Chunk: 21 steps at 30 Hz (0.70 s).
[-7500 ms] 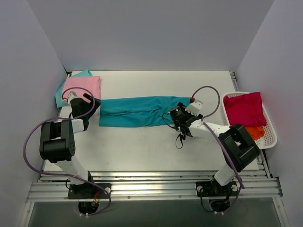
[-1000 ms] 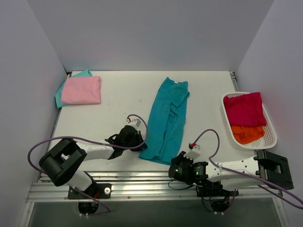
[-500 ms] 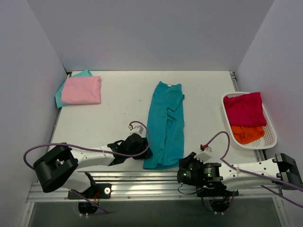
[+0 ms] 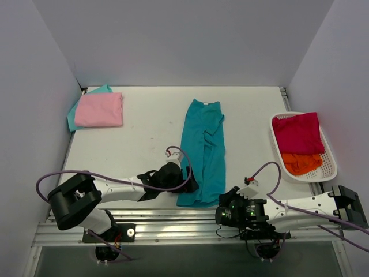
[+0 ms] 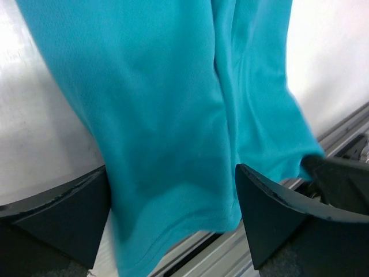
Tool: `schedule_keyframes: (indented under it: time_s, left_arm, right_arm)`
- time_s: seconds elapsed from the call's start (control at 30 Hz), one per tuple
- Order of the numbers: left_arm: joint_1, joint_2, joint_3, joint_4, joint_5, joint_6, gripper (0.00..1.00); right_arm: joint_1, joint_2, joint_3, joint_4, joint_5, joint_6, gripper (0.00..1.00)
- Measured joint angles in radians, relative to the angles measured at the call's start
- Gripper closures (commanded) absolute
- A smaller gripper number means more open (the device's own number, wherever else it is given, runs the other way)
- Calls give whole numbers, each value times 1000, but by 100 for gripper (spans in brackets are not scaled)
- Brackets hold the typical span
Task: Fold and stack the t-shirts
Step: Fold the tshirt
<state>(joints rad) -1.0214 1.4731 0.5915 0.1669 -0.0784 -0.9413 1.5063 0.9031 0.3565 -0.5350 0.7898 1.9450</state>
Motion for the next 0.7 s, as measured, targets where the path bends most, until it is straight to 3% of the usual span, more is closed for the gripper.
schedule_keyframes:
  time_s: [0.1,0.47,0.7]
  left_arm:
    - [-24,-26,-25,-7,9,-7,16]
    - [-107,-321,-192,-208,11,-77,22]
    - [-109,-361,-204,-254,-10,-87,23]
  right_arm:
    - [0,0,0,0,4,4,100]
    - [1,9,0,-1,12,18,100]
    - [7,26,0,-3,18,23,100]
